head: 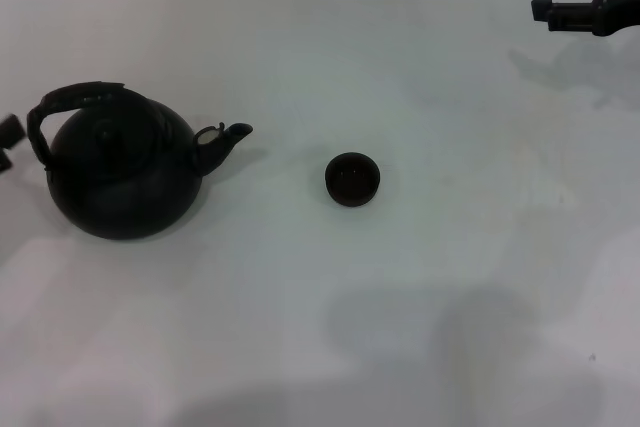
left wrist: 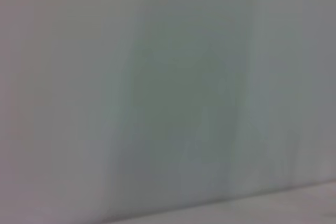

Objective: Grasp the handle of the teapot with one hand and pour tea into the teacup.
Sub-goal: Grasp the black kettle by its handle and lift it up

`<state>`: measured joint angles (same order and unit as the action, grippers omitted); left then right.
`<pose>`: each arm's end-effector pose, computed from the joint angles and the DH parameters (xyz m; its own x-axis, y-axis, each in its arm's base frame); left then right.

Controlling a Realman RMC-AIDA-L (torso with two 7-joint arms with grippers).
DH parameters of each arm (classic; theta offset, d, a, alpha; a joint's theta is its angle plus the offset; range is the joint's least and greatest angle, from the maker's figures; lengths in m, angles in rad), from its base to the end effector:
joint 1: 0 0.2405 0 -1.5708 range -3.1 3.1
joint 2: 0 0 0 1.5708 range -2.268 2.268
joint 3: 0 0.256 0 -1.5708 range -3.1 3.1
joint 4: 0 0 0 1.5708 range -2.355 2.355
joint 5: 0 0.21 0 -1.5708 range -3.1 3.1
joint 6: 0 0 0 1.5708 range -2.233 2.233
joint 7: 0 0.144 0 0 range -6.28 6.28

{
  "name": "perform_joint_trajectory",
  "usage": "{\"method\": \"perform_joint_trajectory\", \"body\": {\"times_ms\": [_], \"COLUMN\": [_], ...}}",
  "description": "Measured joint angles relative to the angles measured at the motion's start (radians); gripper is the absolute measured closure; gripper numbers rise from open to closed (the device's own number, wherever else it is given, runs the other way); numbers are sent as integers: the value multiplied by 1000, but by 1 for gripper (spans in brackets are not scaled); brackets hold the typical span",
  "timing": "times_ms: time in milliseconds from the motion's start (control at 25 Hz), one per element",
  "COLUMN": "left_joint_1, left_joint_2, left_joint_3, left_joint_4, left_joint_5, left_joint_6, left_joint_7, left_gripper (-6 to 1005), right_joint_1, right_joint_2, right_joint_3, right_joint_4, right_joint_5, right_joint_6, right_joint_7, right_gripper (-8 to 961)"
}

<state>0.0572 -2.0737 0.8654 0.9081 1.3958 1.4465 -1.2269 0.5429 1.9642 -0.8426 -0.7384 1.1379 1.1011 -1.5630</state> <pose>-0.3524 0.2198 0.0759 0.6734 0.1961 0.7128 0.6750 -0.5564 -0.4845 0.2991 0.3978 0.0595 0.8382 -0.4081 -0.3618 -0.5451 -0.6480 -0.5319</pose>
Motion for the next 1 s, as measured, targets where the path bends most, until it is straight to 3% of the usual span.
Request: {"method": "perform_joint_trajectory", "body": {"times_ms": [680,1000], "left_joint_1": [-131,-159], "left_joint_2": [2,2], "left_joint_3": [-25,-22], "left_joint_4": [-6,-4], "left_joint_5": [226,244], "left_joint_6": [-67,-87], "left_joint_7": [-173,-202], "left_gripper": [114,119], "right_joint_1": [9,12], "right_joint_2": [9,11], "right_joint_3": [-3,-9], "right_joint_4": [38,40], "right_joint_5": [0,-4], "right_joint_6": [-32,-71], "right_joint_7": [-3,-3], "right_gripper": [90,91]}}
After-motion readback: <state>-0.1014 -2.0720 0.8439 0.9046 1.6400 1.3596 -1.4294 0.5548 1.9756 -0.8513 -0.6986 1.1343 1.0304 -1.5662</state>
